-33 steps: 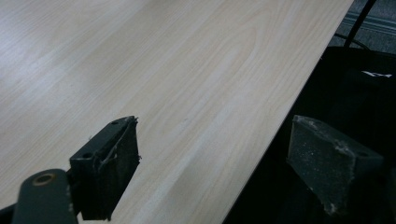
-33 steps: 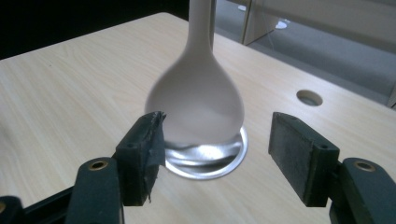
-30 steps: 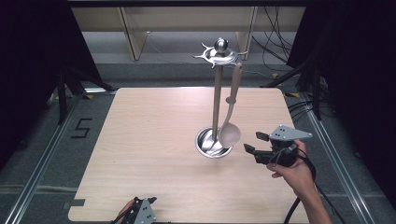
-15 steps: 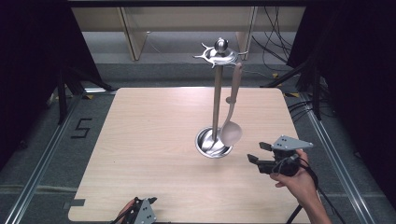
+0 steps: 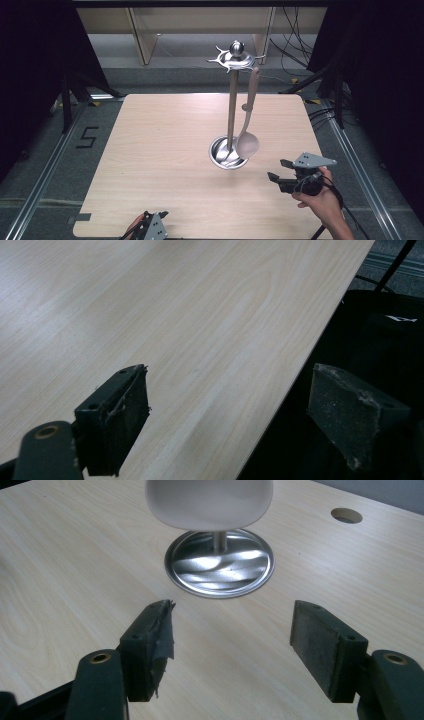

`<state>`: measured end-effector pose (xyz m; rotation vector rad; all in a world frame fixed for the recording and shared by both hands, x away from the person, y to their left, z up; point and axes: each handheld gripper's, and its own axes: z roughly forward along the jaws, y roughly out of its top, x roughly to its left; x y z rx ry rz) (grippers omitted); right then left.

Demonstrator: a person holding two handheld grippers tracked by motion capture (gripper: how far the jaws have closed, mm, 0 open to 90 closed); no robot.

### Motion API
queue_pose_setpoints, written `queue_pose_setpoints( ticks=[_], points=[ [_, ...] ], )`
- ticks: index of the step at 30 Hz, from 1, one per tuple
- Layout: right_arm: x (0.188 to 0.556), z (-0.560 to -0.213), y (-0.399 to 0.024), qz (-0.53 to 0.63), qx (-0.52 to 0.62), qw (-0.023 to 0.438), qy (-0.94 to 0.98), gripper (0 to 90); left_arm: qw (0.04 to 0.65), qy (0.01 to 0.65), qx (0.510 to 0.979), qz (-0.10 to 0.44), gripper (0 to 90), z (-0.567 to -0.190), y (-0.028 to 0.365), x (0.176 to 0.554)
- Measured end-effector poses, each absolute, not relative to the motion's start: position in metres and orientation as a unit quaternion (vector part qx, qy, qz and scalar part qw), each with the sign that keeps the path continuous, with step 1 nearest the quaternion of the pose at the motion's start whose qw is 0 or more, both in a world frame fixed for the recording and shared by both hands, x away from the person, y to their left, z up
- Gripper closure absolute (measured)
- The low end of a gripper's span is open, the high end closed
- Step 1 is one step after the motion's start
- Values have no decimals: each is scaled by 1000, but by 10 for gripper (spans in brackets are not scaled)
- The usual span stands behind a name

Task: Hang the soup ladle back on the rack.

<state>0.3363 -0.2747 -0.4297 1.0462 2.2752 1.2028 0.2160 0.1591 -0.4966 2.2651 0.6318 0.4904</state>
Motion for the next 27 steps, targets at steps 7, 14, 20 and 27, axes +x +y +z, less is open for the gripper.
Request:
queue_pose_setpoints(
  ticks=[7, 14, 20, 27],
  points=[
    [331, -433, -277, 420, 372, 178, 808, 340, 363, 246, 879, 189, 156, -497, 159, 216],
    [324, -441, -280, 416, 372, 175, 811, 335, 365, 247, 878, 187, 156, -497, 159, 216],
    [320, -446, -282, 411, 372, 173, 814, 334, 363, 244, 879, 189, 156, -497, 159, 216],
    [312, -455, -279, 408, 349, 170, 826, 330, 362, 243, 879, 193, 156, -496, 160, 217]
  ],
)
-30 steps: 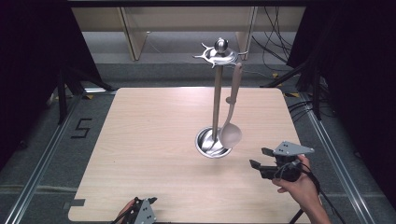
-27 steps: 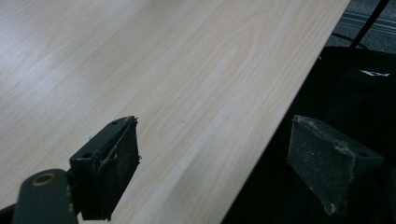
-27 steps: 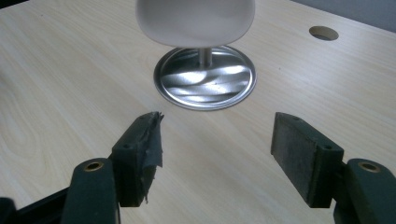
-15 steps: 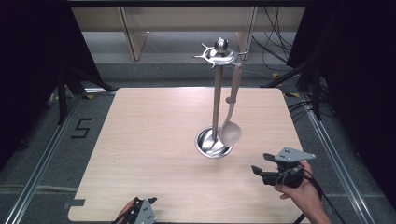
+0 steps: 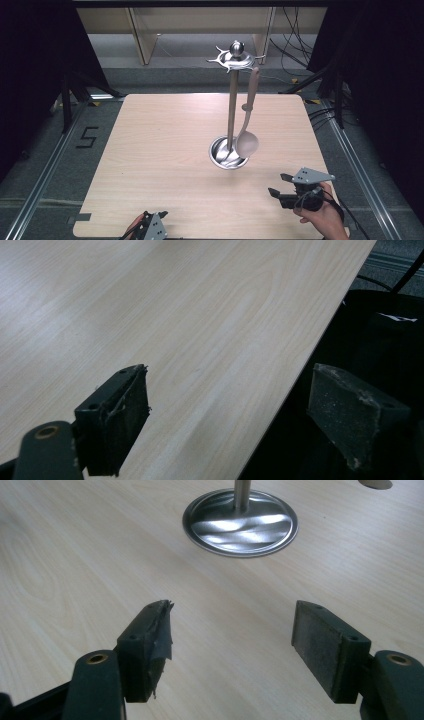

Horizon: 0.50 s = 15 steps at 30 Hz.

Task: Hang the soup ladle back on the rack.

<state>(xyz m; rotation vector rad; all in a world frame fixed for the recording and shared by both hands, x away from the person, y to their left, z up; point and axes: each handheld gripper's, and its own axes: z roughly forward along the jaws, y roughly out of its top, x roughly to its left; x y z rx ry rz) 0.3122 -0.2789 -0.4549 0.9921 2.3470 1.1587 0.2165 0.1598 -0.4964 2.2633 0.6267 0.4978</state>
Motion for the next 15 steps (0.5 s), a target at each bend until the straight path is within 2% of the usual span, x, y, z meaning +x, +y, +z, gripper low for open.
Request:
queue_pose_setpoints(
  ticks=[15],
  points=[
    [298, -467, -273, 392, 339, 163, 839, 325, 365, 247, 877, 189, 157, -497, 159, 216]
  ],
)
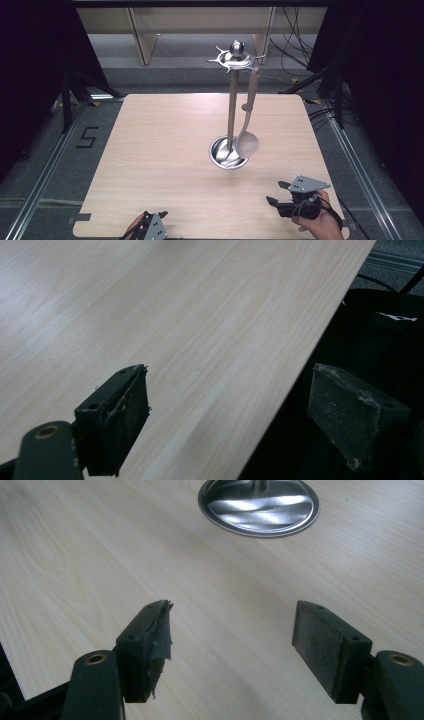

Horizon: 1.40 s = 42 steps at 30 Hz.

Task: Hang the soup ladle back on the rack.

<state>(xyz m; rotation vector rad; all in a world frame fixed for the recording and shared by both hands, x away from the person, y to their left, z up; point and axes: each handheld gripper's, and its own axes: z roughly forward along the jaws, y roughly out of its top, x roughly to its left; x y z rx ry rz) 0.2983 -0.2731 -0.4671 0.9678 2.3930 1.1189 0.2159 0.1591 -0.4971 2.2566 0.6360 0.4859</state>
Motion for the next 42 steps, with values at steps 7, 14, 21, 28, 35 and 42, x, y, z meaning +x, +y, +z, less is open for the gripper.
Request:
queue_pose_setpoints(
  ticks=[7, 14, 21, 28, 35, 42],
  points=[
    [293, -471, -274, 389, 339, 161, 841, 325, 365, 245, 877, 191, 157, -496, 159, 216],
    [286, -474, -276, 386, 345, 158, 841, 323, 365, 247, 877, 190, 156, -497, 159, 216],
    [279, -478, -276, 376, 338, 165, 847, 323, 362, 248, 878, 192, 156, -497, 159, 215],
    [275, -481, -276, 375, 340, 161, 847, 322, 359, 247, 879, 193, 156, -497, 159, 216],
    [271, -482, -279, 373, 341, 160, 848, 318, 359, 247, 879, 192, 156, -497, 159, 216],
    [267, -485, -279, 372, 345, 161, 846, 305, 358, 247, 880, 192, 157, -498, 158, 216]
  ],
)
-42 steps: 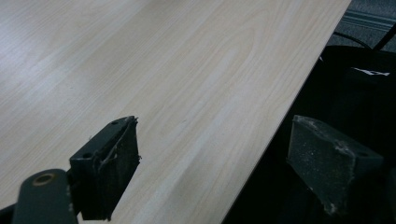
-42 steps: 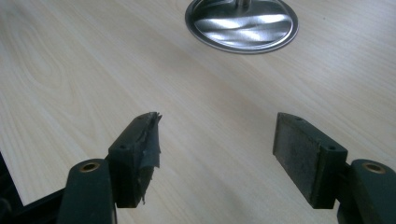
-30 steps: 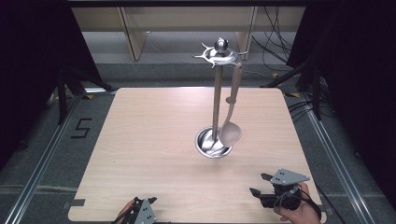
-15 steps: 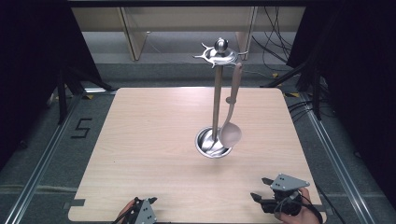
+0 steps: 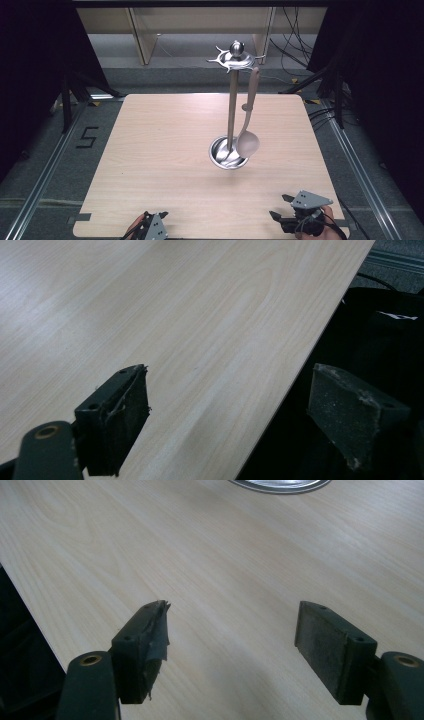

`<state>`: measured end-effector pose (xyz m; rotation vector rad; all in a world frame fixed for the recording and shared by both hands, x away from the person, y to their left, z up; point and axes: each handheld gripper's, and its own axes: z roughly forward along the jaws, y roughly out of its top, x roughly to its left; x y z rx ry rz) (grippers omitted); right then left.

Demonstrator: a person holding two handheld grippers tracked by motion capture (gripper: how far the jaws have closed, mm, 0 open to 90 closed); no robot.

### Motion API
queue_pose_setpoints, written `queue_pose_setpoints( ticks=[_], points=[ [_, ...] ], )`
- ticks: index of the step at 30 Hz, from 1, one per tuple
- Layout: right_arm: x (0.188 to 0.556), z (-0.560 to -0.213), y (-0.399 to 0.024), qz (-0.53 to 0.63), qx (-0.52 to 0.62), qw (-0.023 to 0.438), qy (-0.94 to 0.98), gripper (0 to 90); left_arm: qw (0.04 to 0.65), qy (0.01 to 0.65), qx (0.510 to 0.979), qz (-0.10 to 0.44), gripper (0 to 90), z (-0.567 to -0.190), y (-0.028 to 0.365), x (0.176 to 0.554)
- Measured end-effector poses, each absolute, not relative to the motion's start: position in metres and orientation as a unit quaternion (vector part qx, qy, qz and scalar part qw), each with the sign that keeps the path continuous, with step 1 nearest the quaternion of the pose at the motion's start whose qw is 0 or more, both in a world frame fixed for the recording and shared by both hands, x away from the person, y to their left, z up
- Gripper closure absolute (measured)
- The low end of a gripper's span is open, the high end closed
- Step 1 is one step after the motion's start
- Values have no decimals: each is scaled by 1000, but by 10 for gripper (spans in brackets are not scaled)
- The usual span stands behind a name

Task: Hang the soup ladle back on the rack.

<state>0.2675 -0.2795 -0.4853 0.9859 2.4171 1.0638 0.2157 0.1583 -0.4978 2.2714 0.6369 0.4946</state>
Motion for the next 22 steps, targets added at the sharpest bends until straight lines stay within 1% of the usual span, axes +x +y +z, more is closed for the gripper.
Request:
queue_pose_setpoints(
  ticks=[3, 7, 16, 18, 22],
  points=[
    [266, -487, -279, 377, 356, 158, 840, 299, 358, 247, 880, 192, 156, -498, 158, 216],
    [265, -488, -281, 371, 351, 165, 844, 298, 357, 247, 880, 192, 156, -498, 158, 216],
    [263, -488, -280, 368, 364, 155, 841, 297, 357, 247, 880, 192, 156, -498, 158, 216],
    [265, -489, -281, 371, 350, 165, 844, 297, 357, 247, 880, 192, 156, -498, 158, 216],
    [263, -489, -280, 370, 362, 159, 841, 297, 360, 249, 879, 190, 157, -498, 158, 215]
  ],
)
